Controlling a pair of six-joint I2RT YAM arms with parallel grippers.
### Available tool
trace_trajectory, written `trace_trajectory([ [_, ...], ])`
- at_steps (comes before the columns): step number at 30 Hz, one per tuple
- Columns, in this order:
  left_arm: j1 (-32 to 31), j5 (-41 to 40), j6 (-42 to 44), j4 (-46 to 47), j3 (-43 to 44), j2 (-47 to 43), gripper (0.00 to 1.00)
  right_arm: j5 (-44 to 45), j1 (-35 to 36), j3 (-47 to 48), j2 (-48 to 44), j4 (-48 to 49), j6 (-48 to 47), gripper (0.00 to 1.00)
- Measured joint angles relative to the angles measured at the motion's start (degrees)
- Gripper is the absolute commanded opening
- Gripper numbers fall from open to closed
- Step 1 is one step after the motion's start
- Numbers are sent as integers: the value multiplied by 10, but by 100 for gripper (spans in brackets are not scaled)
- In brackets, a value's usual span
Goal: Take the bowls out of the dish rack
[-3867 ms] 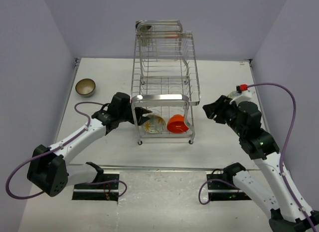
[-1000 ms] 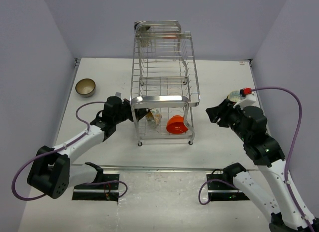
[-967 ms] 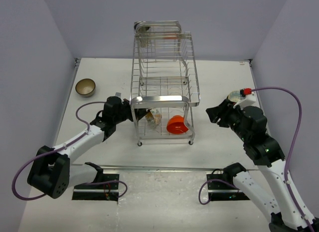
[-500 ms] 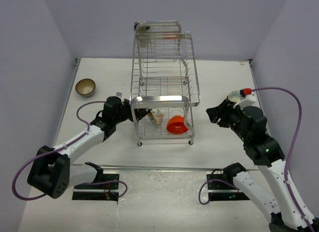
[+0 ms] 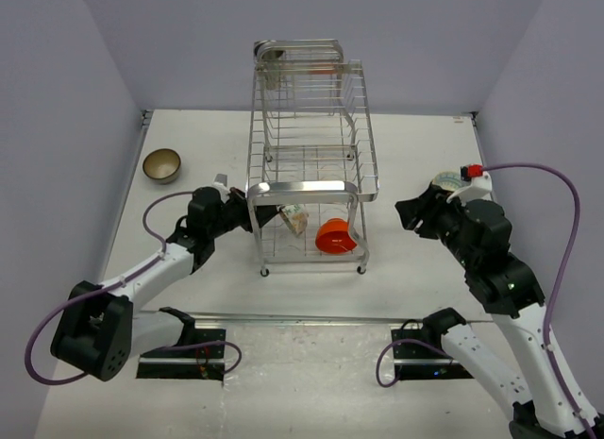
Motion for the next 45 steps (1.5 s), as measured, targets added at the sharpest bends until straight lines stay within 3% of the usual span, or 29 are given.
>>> trace_trajectory([
  [13,31,56,-11,133,-35,9,0,7,0,2,7,-1,-10,55],
  [20,111,93,11,136,-33,13,0,20,0,2,5,-5,-18,55],
  [25,184,104,80,51,12,13,0,21,0,2,4,-14,-25,55],
  [32,259,99,221,-102,161,20,0,24,0,2,-5,-21,-37,56],
  [39,288,36,362,-276,315,64,0,24,0,2,-10,-23,-46,56],
  [45,289,-34,450,-390,397,115,0,24,0,2,-17,-23,-49,56],
])
